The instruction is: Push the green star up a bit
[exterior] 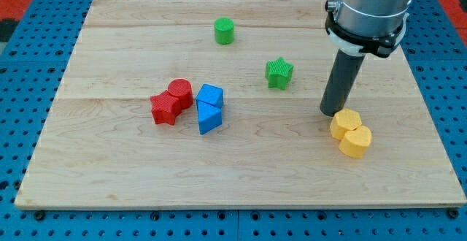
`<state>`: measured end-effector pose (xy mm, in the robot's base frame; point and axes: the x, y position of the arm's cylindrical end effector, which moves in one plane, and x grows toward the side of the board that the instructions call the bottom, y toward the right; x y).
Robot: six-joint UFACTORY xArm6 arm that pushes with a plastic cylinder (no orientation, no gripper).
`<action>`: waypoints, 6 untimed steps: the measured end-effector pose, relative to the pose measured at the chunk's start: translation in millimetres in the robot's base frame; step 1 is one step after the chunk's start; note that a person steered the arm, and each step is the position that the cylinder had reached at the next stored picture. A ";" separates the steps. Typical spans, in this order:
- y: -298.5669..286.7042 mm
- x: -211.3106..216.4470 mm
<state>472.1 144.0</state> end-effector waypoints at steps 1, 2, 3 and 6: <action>-23.6 -15.7; -27.8 -15.9; -35.8 -15.9; -46.4 -15.9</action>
<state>456.2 97.6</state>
